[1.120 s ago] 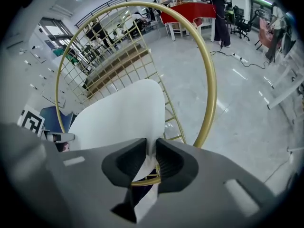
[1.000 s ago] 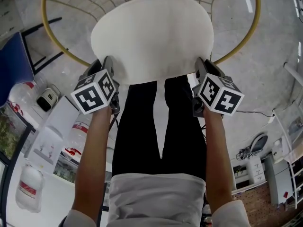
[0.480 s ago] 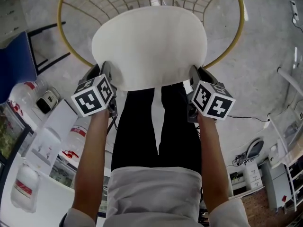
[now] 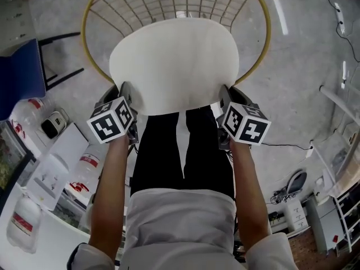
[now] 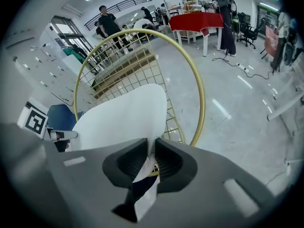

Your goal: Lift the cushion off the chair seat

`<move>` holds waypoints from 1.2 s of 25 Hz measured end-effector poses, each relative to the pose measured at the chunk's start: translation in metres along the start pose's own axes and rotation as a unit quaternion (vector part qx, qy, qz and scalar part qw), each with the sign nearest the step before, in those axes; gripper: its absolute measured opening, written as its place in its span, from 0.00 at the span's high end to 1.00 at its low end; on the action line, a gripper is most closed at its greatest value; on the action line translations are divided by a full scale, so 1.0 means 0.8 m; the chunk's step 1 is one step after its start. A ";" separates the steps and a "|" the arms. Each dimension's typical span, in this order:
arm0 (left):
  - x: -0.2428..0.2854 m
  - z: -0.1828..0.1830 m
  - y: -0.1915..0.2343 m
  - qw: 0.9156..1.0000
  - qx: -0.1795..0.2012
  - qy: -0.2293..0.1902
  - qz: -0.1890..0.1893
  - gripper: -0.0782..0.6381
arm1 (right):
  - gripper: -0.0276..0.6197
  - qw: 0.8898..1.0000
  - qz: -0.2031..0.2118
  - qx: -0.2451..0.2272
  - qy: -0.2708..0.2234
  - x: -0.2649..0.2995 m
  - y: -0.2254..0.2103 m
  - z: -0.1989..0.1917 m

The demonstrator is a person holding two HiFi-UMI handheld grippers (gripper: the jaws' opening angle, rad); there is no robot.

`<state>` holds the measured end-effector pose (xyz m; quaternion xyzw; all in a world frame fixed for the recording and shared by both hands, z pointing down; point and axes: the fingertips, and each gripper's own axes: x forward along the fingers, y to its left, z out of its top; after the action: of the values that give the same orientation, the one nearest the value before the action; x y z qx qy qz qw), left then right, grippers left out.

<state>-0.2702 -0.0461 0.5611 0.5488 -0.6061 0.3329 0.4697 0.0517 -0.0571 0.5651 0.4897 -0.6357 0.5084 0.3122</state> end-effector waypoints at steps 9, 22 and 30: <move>-0.043 0.010 -0.015 1.000 -0.011 -0.019 -0.008 0.76 | 0.87 1.000 0.004 -0.016 -0.006 -0.044 0.005 0.015; -0.102 0.028 -0.012 0.998 -0.023 -0.044 -0.023 0.76 | 0.87 0.998 0.015 -0.056 -0.017 -0.101 0.034 0.033; -0.141 0.035 -0.023 0.997 -0.025 -0.059 -0.030 0.77 | 0.87 0.997 0.038 -0.067 -0.021 -0.136 0.041 0.044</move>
<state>-0.2631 -0.0352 0.4446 0.5731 -0.6245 0.2704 0.4565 0.0602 -0.0576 0.4462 0.4539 -0.6929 0.4660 0.3110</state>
